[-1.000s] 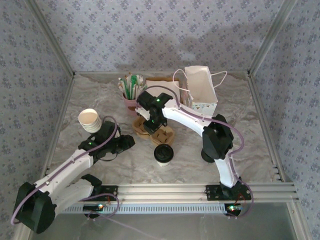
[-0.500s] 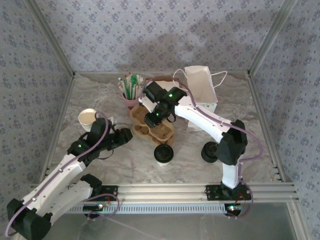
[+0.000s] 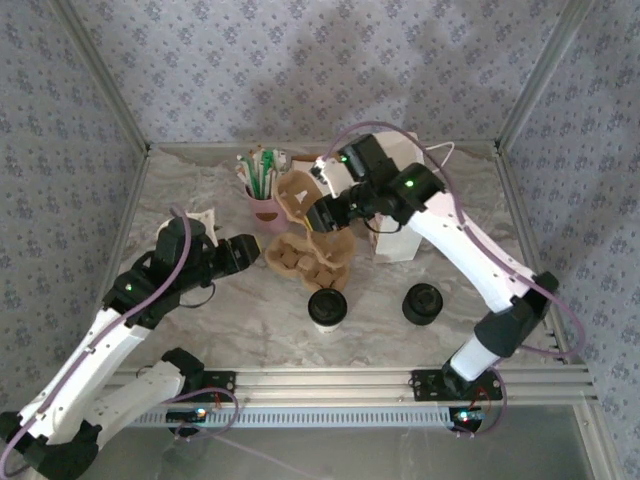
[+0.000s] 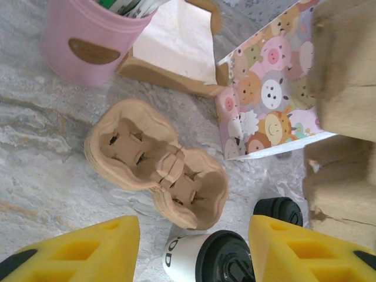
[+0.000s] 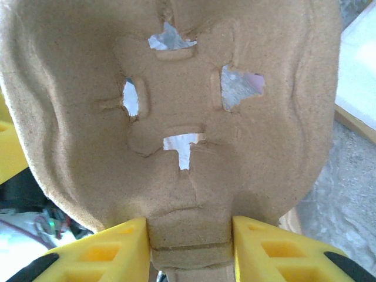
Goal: Pack the takeout coffee
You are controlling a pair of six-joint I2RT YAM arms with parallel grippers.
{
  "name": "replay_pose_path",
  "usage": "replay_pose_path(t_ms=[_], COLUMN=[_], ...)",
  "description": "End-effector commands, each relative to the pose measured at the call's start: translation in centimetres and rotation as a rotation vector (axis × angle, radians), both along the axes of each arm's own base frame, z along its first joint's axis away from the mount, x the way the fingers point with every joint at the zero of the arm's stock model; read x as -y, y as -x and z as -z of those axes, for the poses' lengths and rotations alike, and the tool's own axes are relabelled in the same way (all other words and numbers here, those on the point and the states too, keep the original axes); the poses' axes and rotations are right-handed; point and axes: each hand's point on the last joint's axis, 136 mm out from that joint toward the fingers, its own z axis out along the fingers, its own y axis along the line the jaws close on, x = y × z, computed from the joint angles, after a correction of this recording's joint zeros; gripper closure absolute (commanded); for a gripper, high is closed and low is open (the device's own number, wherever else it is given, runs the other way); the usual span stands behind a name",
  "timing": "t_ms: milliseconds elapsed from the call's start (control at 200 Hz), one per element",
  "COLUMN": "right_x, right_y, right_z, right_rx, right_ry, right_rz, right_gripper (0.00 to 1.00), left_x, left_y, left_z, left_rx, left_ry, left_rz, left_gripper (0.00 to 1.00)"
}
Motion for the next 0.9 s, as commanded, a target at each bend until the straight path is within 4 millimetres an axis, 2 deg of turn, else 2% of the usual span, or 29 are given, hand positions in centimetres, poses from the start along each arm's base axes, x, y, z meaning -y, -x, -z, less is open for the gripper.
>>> replay_pose_path(t_ms=[0, 200, 345, 395, 670, 774, 894], right_x=[0.6, 4.4, 7.7, 8.9, 14.3, 15.6, 16.4], right_y=[1.6, 1.0, -0.1, -0.7, -4.7, -6.6, -8.6], right_z=[-3.8, -7.1, -8.8, -9.4, -11.9, -11.9, -11.3], right_rx=[-0.031, -0.045, -0.054, -0.055, -0.06, -0.075, -0.099], right_ry=[-0.163, -0.273, -0.336, -0.367, -0.487, -0.497, -0.482], right_rz=[-0.018, 0.071, 0.161, 0.198, 0.373, 0.435, 0.497], right_gripper=[0.6, 0.59, 0.59, 0.59, 0.59, 0.59, 0.59], left_x=[0.4, 3.5, 6.1, 7.3, 12.0, 13.7, 15.7], left_y=[-0.3, -2.4, -4.3, -5.2, -9.5, -10.9, -12.8], left_z=[-2.1, -5.6, -7.3, -8.7, -10.0, -10.3, -9.5], left_rx=[0.038, 0.082, 0.095, 0.127, 0.145, 0.147, 0.114], left_ry=[-0.028, -0.007, -0.007, 0.017, 0.038, 0.058, 0.061], left_rz=[0.035, 0.13, 0.192, 0.212, 0.282, 0.309, 0.334], left_gripper=[0.48, 0.47, 0.44, 0.42, 0.27, 0.23, 0.23])
